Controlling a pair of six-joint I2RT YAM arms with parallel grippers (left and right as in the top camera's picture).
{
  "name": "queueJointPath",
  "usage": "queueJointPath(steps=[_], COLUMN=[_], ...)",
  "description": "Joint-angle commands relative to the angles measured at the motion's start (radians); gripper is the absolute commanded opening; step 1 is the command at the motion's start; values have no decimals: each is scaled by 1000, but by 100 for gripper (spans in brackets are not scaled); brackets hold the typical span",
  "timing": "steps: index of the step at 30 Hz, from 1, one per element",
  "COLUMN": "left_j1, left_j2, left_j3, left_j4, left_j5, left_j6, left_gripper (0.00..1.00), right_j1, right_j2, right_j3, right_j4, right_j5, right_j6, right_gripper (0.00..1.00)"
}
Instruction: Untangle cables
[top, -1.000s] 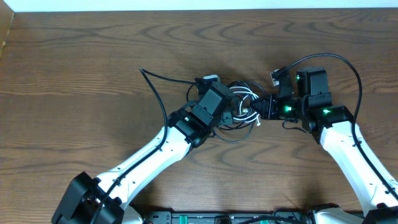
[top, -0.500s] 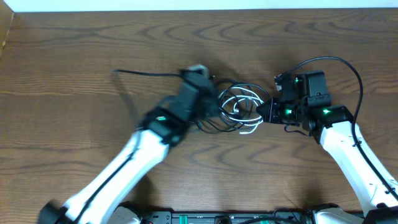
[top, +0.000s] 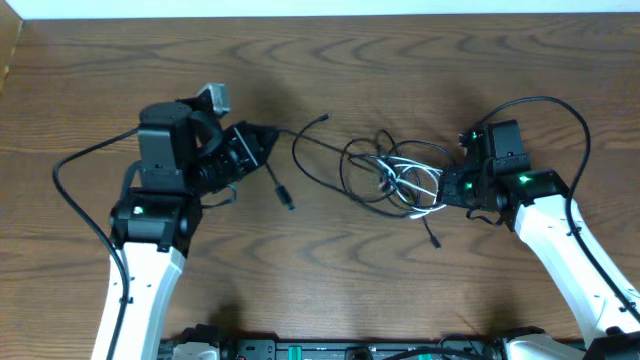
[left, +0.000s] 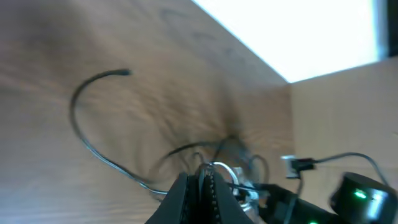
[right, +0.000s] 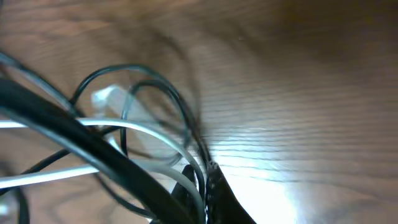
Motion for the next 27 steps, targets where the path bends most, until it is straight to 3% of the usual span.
queueJointPath(steps=[1, 8, 9, 10, 11, 13, 14, 19, 27], left_j1=[26, 25, 25, 25, 25, 25, 21, -32, -246], left_j2=[43, 209, 228, 243, 256, 275, 277, 274, 308], left_j3=[19, 19, 19, 19, 19, 19, 19, 19, 19], left_j4=[-51, -183, -183, -183, -180, -167, -148, -88, 36], left_j5=[-76, -207, -207, -202, -187, -130, -92, -3, -57], left_j6=[81, 111, 122, 128, 138, 149, 164, 177, 167], left_gripper=[7, 8, 17, 40, 54, 71, 74, 76, 72], right_j1=[-2, -2, -2, 0, 0, 0, 0, 0, 1], right_j2=[-12, -12, -12, -12, -12, -12, -12, -12, -12], right_j3=[8, 8, 8, 8, 8, 8, 8, 8, 8], right_j4=[9, 8, 11, 15, 24, 54, 74, 120, 95], right_j5=[88, 71, 56, 37, 0, -97, -147, -278, -288], right_j6=[37, 19, 15, 3, -23, -79, -87, -113, -93], right_gripper=[1, 1, 1, 1, 1, 1, 1, 1, 1])
